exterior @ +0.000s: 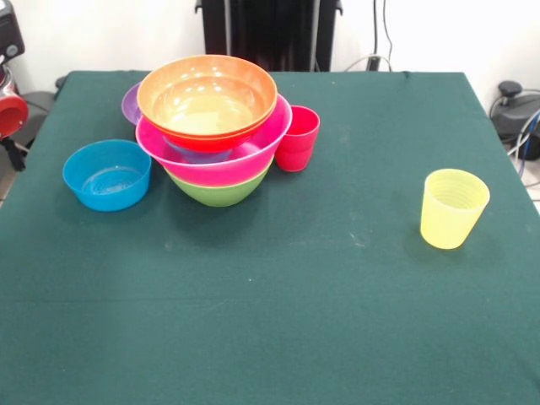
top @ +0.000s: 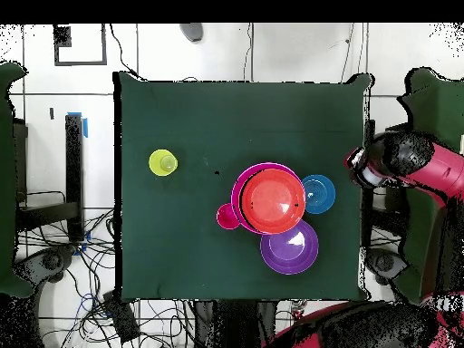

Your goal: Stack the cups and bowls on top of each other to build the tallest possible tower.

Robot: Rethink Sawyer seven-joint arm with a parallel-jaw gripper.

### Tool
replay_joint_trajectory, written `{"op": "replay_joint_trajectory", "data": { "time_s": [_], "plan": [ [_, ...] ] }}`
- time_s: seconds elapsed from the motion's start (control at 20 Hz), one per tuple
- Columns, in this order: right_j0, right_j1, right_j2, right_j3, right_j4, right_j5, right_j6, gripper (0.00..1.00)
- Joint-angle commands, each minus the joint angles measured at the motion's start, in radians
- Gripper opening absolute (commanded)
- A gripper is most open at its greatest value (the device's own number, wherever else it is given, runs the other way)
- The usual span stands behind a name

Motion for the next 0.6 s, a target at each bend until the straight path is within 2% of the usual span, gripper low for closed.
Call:
{"op": "replay_joint_trajectory", "data": {
  "time_s": [0.05,0.6],
  "plan": [
    [0.013,0.025,0.062,-0.023,-0.027,-0.011,-0.134,1.0],
    [0.006,0.017,0.078,0.005,-0.014,-0.021,-0.146,1.0]
  ]
}}
